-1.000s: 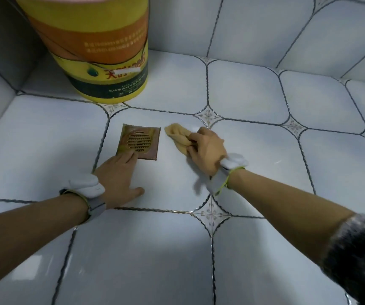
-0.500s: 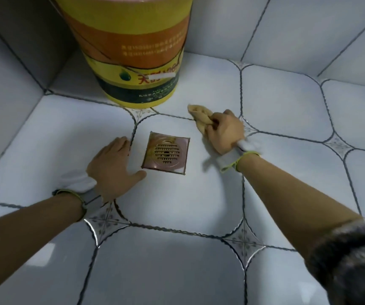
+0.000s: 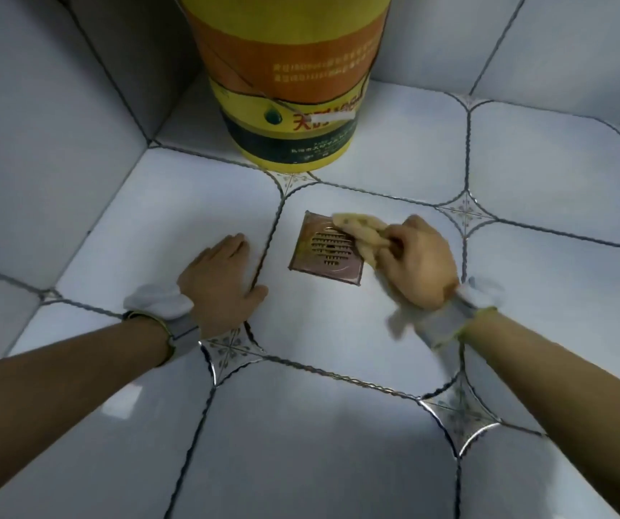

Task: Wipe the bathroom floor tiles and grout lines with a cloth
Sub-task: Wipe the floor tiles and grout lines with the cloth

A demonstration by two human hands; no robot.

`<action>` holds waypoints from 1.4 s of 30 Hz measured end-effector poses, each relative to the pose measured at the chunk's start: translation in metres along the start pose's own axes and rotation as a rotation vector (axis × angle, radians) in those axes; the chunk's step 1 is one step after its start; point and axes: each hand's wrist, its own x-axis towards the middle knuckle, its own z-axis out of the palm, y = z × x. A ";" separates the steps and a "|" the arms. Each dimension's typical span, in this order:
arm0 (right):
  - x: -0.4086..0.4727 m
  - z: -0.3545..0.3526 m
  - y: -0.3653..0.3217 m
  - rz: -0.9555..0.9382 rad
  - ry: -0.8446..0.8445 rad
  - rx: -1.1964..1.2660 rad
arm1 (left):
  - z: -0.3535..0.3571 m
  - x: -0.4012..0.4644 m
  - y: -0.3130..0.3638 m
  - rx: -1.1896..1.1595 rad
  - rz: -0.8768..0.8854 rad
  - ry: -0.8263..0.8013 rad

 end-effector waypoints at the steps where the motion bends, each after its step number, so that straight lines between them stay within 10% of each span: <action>1: 0.034 0.000 0.003 0.126 0.044 -0.032 | -0.002 -0.006 -0.001 0.010 -0.032 0.016; 5: 0.074 0.005 -0.034 0.301 -0.021 -0.096 | -0.006 -0.010 -0.001 -0.074 -0.114 0.083; 15: -0.133 0.007 -0.107 -0.488 -0.489 0.112 | 0.005 0.006 -0.016 -0.021 -0.079 0.097; 21: 0.024 0.010 -0.030 0.128 0.025 -0.125 | 0.009 0.015 -0.001 -0.053 -0.053 0.149; 26: 0.064 0.007 -0.037 0.494 -0.012 -0.158 | 0.011 0.017 -0.006 -0.115 -0.040 0.189; 35: -0.121 0.025 -0.138 -0.530 -0.468 0.196 | -0.007 0.003 -0.053 -0.243 -0.119 0.182; 42: 0.077 0.063 -0.124 0.081 -0.075 0.017 | -0.006 -0.028 -0.097 -0.246 -0.198 0.195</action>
